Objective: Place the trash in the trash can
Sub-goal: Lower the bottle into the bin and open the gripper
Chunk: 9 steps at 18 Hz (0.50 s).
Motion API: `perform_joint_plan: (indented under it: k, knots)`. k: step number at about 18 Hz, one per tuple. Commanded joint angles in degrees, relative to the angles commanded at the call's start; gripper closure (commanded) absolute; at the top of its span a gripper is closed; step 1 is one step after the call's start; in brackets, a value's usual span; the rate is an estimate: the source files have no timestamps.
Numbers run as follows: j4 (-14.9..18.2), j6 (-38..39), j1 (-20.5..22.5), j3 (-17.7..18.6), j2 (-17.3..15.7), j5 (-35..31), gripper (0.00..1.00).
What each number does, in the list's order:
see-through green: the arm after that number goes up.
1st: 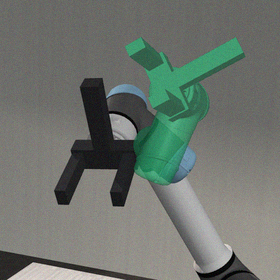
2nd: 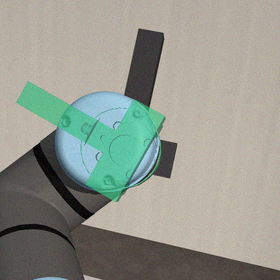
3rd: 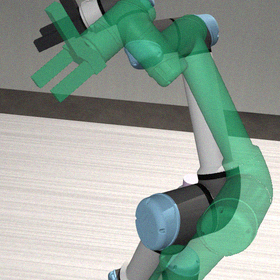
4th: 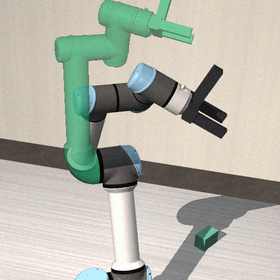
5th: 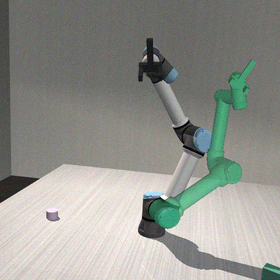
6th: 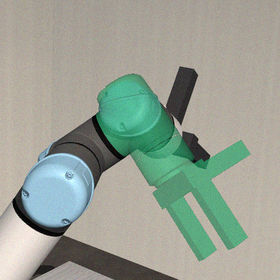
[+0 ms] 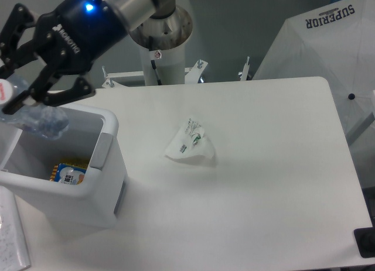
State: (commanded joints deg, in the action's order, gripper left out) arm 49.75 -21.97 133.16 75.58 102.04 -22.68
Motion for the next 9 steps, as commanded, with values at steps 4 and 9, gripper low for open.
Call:
perform_joint_plan:
  k: [4,9]
  knots:
    - [0.0,-1.75,-0.09,1.4,0.62,0.0,0.97]
    - [0.0,-6.32,-0.09,4.92,0.7,-0.09,0.95]
